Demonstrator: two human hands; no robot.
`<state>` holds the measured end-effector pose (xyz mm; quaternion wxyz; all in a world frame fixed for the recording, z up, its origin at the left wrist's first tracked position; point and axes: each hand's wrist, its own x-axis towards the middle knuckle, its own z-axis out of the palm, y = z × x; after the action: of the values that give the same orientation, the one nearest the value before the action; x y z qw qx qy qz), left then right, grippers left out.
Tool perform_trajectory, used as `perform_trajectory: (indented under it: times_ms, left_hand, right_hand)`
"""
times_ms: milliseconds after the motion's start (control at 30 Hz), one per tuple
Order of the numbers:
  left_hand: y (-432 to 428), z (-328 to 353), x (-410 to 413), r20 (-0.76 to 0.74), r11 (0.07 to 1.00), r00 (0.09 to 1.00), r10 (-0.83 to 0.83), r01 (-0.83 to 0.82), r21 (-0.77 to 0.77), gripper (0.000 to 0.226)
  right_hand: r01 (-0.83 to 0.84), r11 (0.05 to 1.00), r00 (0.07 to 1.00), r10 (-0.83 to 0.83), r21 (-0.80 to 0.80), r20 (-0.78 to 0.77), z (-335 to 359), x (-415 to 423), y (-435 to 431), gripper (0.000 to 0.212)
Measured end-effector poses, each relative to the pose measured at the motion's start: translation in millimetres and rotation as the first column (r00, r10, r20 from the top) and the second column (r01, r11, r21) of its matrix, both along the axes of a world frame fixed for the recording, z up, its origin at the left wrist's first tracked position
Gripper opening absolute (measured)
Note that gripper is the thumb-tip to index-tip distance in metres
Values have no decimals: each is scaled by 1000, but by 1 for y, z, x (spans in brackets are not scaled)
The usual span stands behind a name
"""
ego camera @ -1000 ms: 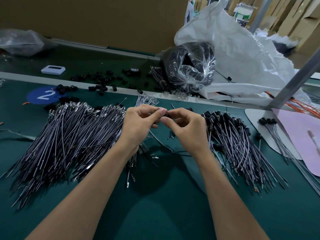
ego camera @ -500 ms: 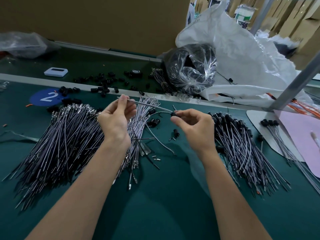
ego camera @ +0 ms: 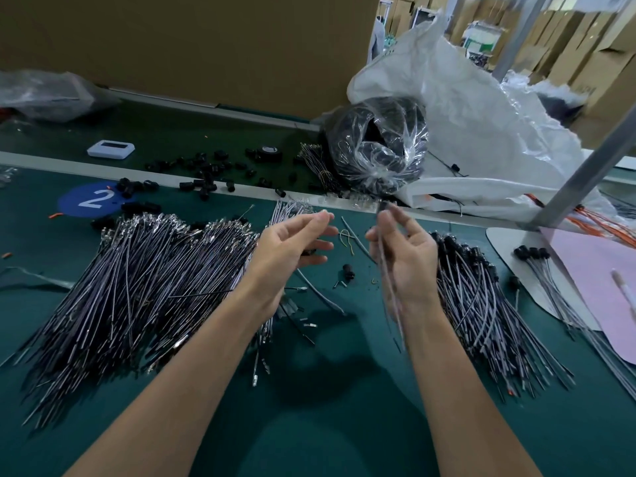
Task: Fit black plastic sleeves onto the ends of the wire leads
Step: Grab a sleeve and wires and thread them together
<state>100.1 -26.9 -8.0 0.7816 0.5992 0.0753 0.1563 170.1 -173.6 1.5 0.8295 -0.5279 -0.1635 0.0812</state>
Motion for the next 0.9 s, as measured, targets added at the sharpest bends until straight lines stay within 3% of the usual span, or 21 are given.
perform_trajectory:
  times_ms: [100,300,467,667,900]
  left_hand:
    - [-3,-1,-1,2,998,998,-67,67,21,50]
    - [1,-4,0,45,999,999,-10,12,-37,26]
    - [-1,0,-1,108,1000,994,18,-16,-16,20]
    - [3,1,0,162,984,979,122,-98,-150,42]
    - [-3,-1,1,149,994,983,110,-106,-40,44]
  right_hand:
    - [-48,966,987,86,-255,137,-5,-7,11,39]
    - [-59,896,959,173,-440,223,-12,-11,16,41]
    - [-75,883,952,201,-463,231,-12,-15,18,43]
    - [-131,841,944,267,-525,192,-8,-14,16,5]
    - [-64,897,956,180,-437,230,-9,-15,17,17]
